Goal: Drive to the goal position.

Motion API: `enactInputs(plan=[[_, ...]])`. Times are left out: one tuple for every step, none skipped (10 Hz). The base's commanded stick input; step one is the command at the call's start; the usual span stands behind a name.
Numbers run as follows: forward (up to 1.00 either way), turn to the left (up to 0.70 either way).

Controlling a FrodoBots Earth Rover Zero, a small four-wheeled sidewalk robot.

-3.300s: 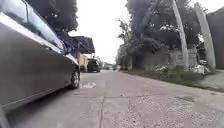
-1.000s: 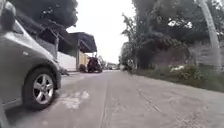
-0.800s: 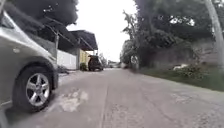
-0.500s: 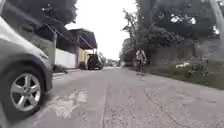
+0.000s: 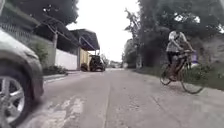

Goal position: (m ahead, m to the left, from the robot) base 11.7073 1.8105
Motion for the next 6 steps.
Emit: enactInputs(plan=[[0.70,0.00],[0.70,0.00],[0.70,0.00],[0.70,0.00],[0.70,0.00],[0.70,0.00]])
